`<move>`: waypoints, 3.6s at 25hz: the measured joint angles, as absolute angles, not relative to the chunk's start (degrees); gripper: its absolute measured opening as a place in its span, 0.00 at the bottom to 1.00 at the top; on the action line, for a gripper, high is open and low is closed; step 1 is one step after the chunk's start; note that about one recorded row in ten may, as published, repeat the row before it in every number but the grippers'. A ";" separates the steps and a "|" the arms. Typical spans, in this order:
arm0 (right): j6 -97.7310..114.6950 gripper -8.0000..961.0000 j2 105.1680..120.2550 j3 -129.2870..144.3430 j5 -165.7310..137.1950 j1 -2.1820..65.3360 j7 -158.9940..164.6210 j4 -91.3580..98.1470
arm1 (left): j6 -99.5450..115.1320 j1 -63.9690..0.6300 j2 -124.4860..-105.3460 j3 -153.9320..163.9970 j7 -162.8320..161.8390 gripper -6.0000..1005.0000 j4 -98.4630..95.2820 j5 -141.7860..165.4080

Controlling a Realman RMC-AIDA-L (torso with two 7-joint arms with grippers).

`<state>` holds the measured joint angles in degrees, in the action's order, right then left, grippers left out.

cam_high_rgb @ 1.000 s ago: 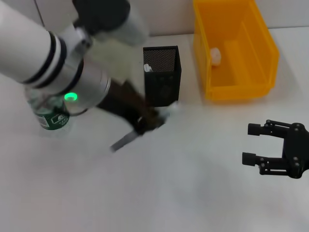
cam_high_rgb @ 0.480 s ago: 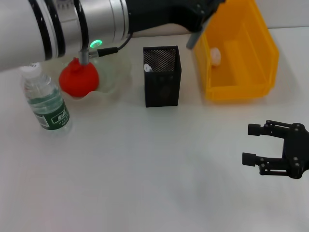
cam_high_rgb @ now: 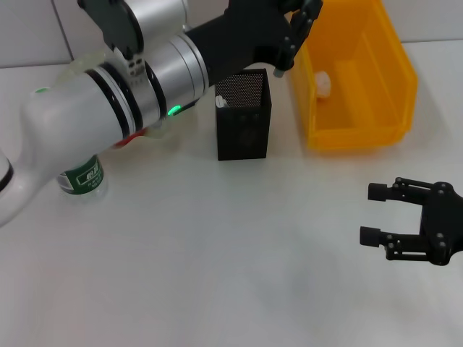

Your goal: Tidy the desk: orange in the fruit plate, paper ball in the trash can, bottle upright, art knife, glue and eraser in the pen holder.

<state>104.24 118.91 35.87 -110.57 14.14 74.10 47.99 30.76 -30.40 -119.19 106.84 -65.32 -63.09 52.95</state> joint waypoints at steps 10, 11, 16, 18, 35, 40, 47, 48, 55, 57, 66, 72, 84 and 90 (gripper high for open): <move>104.24 0.84 118.92 35.85 -110.65 14.15 73.80 47.80 | 38.33 -36.49 -119.18 110.89 -36.32 0.16 -46.13 25.52; 104.23 0.84 118.92 35.86 -110.66 14.16 73.79 47.80 | 38.33 -36.71 -119.18 110.92 -36.08 0.15 -45.61 25.15; 104.16 0.84 118.91 36.19 -110.66 14.28 73.77 47.76 | 38.03 -37.15 -119.18 110.51 -34.72 0.15 -43.68 24.25; 104.13 0.84 118.92 36.22 -110.65 14.31 73.77 47.75 | 38.01 -37.19 -119.18 110.48 -34.35 0.15 -43.35 23.97; 104.06 0.84 118.91 36.47 -110.65 14.87 73.94 47.73 | 37.21 -38.23 -119.27 110.18 -32.61 0.18 -40.71 19.30; 104.11 0.84 118.91 36.47 -110.65 14.93 74.04 47.75 | 36.73 -38.54 -119.27 109.63 -32.49 0.21 -39.60 16.85; 104.25 0.84 118.91 36.29 -110.64 14.86 74.09 47.87 | 38.50 -35.44 -118.71 109.85 -37.63 0.42 -44.92 17.79; 104.28 0.84 118.91 36.19 -110.59 14.83 74.10 47.94 | 40.70 -32.60 -118.26 110.26 -42.15 0.46 -49.66 22.07; 104.63 0.84 118.90 35.82 -110.36 14.87 74.19 48.15 | 54.83 -22.41 -116.60 106.65 -62.83 0.74 -64.04 48.28; 104.52 0.84 118.88 35.80 -110.34 14.95 74.19 48.16 | 70.23 -21.25 -115.96 98.93 -71.90 0.80 -62.99 58.19; 104.85 0.84 118.98 35.77 -110.07 15.68 73.11 47.41 | 98.27 -23.45 -115.54 71.02 -58.99 0.85 -28.76 70.64; 107.89 0.84 119.00 35.91 -108.64 16.05 69.85 45.32 | 95.25 -22.24 -115.45 70.32 -49.48 0.85 -21.78 75.57; 110.05 0.84 119.00 36.82 -109.50 18.08 65.34 41.79 | 89.57 -23.03 -117.14 70.09 -49.34 0.86 -21.57 81.44; 107.81 0.84 119.06 36.87 -110.33 18.50 67.07 41.62 | 90.33 -22.66 -116.65 69.99 -51.11 0.85 -21.48 81.24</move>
<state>107.81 119.06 36.87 -110.33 18.50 67.07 41.62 90.33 -22.66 -116.65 69.99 -51.11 -21.48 81.24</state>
